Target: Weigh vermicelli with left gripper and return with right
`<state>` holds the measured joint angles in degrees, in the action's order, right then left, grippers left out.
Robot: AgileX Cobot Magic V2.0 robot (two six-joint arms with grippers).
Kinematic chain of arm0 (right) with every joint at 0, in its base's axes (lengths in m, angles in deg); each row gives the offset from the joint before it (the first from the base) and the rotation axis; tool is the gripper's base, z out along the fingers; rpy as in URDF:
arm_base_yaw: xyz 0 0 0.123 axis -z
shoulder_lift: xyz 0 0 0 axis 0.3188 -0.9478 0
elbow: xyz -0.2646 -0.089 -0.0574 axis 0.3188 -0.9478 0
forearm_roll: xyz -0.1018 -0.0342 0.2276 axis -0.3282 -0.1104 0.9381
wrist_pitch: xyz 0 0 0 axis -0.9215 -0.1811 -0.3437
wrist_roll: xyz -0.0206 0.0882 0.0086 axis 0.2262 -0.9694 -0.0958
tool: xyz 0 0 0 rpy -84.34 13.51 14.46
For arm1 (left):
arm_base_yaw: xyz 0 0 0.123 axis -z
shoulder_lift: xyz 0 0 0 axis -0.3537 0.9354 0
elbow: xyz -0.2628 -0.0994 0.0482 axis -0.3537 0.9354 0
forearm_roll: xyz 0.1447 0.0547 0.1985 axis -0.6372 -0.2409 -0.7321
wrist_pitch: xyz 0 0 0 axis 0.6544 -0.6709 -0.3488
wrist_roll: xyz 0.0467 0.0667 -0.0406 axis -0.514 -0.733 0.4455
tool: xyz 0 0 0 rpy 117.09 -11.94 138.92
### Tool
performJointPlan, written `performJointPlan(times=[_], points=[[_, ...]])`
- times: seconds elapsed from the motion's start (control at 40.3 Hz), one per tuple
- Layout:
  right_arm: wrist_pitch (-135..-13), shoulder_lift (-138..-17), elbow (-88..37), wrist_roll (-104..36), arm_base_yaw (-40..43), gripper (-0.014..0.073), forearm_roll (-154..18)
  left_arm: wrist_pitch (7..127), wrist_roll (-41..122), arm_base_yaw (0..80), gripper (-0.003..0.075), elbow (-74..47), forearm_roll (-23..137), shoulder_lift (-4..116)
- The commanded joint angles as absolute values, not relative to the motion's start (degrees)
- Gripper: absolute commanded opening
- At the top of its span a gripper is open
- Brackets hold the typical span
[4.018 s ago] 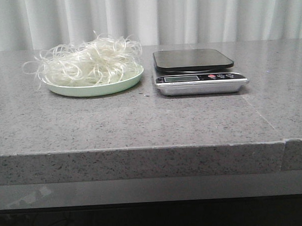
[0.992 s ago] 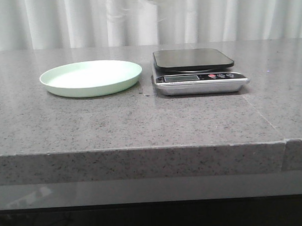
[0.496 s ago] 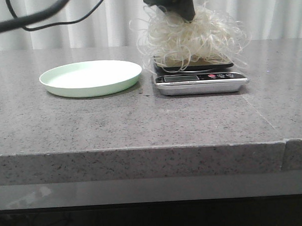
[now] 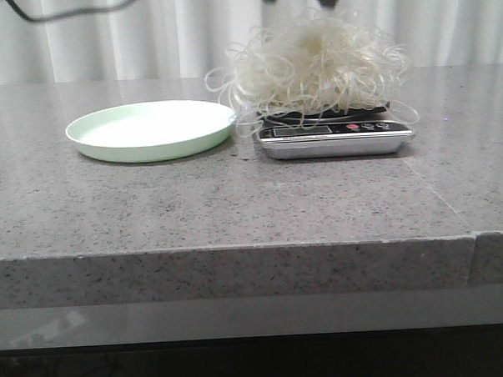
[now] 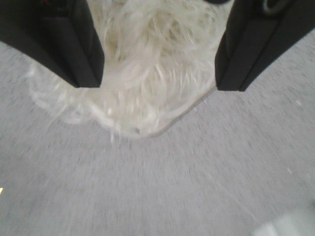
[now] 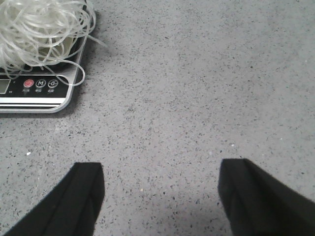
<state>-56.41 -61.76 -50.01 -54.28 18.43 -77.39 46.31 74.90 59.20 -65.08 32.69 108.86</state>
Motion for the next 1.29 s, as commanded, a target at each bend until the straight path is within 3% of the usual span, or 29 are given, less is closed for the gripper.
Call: performJointPlan(times=[0.0,0.347,0.645,0.893,1.265], points=[[-60.3,-61.8,-48.0,-53.7,18.4,0.0596,-77.2,48.6,75.0,59.5,0.0554,-67.3,31.8,101.0],[-60.3,-61.8,-48.0,-53.7,18.4,0.0596,-77.2,37.4,80.4,58.1,0.0554,-62.4,28.4,83.4],[-60.3,-61.8,-48.0,-53.7,18.4,0.0596,-77.2,49.1,81.6,58.2,0.0554,-30.9,28.4,59.7],[-59.2,-61.8,-48.0,-53.7,18.4,0.0596,-77.2,51.7,81.6,58.2,0.0554,-10.2,28.5,44.9],[-55.9,-62.4,-46.0,-52.5,15.5,0.0596,-77.2,51.6,81.6,58.2,0.0554,2.7,28.5,33.8]])
